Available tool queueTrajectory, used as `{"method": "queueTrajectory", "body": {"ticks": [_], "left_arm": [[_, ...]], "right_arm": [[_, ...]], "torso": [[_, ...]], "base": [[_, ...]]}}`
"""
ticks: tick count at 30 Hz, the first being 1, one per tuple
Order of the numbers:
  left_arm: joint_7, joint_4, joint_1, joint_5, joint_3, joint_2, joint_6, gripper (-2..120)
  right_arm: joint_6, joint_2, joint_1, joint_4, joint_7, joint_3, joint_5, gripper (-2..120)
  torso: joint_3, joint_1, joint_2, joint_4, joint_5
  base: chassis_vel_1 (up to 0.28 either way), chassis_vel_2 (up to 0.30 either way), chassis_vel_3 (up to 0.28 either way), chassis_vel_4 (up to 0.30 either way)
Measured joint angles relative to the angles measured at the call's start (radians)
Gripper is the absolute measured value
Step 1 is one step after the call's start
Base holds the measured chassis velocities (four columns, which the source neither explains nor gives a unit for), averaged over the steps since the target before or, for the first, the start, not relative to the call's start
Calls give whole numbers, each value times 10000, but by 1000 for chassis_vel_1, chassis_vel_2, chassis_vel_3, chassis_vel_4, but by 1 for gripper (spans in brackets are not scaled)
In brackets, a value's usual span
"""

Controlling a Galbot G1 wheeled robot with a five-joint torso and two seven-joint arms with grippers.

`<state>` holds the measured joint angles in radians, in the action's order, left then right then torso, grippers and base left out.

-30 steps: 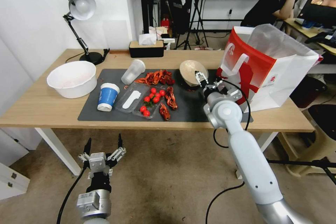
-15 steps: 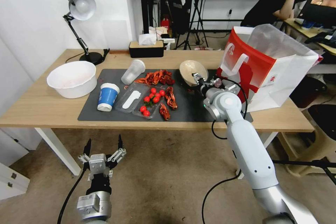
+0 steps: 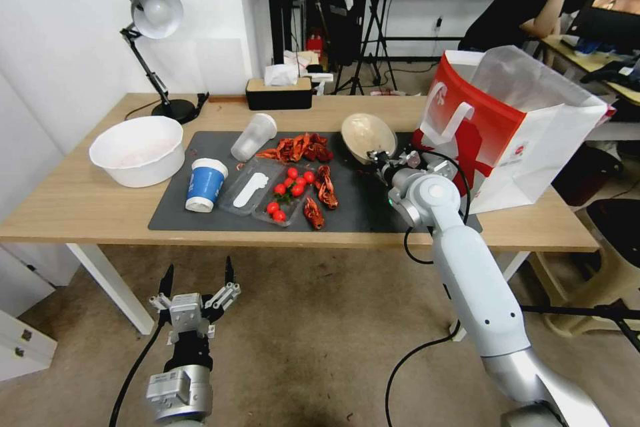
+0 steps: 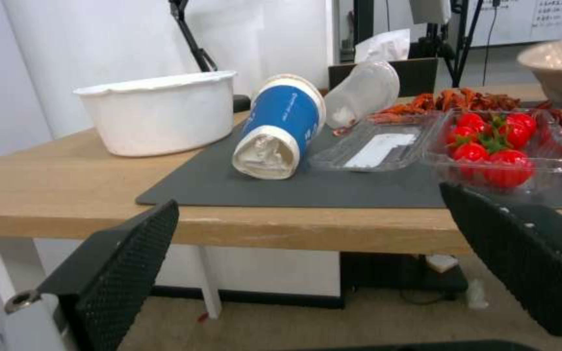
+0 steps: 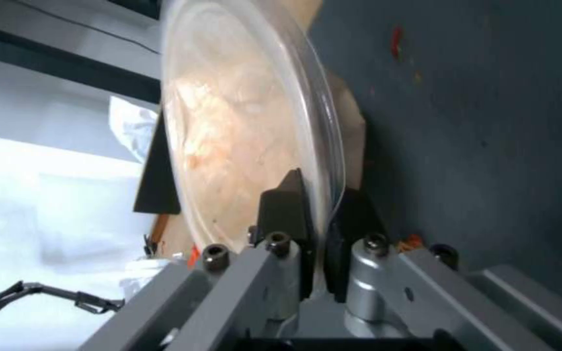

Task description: Pick up the trash from the table and place it into the takeout bag.

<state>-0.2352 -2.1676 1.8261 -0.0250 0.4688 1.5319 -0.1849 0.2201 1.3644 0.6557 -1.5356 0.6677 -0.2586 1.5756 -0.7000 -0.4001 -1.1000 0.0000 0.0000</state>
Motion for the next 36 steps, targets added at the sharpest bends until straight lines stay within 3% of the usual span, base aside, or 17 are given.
{"method": "queueTrajectory", "body": {"ticks": [6, 10, 11, 12, 13, 14, 17, 18, 20, 27, 36], "left_arm": [[-9, -29, 0, -10, -30, -13, -1, 100], [-12, -103, 41, -35, -31, -24, 0, 100], [-13, -134, 67, -56, -31, -22, -1, 100], [-13, -134, 67, -56, -31, -22, -1, 100], [-15, -148, 88, -72, -32, -17, 0, 100], [-15, -148, 88, -72, -32, -17, 0, 100], [-22, -170, 141, -109, -22, 9, -55, 100], [-22, -170, 141, -109, -22, 9, -55, 100], [-24, -182, 157, -136, -16, 29, -77, 100], [-24, -326, 240, -145, -21, 61, -82, 100], [-1, -316, 283, -240, -78, 138, -137, 100]], "right_arm": [[16, -245, 116, -273, -135, -23, -35, 0], [29, -540, 393, -933, -657, 19, -1025, 0], [-13, -755, 644, -1468, -1214, 95, -2137, 0], [-13, -755, 644, -1468, -1214, 95, -2137, 0], [-139, -970, 835, -1960, -1742, 179, -3428, 0], [-139, -970, 835, -1960, -1742, 179, -3428, 0], [-1023, -1662, 1063, -3264, -2996, 211, -8355, 0], [-1023, -1662, 1063, -3264, -2996, 211, -8355, 0], [-973, -2179, 917, -4100, -2599, -125, -10365, 0], [8, -3263, 955, -5252, -1475, -932, -10950, 0], [1150, -3865, 1420, -4741, -1020, -1902, -10845, 0]], "torso": [[0, 1, 0, 0, 0], [1, 0, 0, 0, 0], [0, 1, 0, 1, 1], [0, 1, 0, 1, 1], [1, 1, 0, 0, 0], [1, 1, 0, 0, 0], [0, 3, 0, 1, 3], [0, 3, 0, 1, 3], [1, 2, 0, 0, 0], [1, 3, -1, 0, 1], [0, 2, 0, -1, 0]], "base": [[0, 0, 0, 0], [0, 0, 0, 0], [0, 0, 0, 0], [0, 0, 0, 0], [0, 0, 0, 0], [0, 0, 0, 0], [0, 0, 0, 0], [0, 0, 0, 0], [0, 0, 0, 0], [0, 0, 0, 0], [0, 0, 0, 0]]}}
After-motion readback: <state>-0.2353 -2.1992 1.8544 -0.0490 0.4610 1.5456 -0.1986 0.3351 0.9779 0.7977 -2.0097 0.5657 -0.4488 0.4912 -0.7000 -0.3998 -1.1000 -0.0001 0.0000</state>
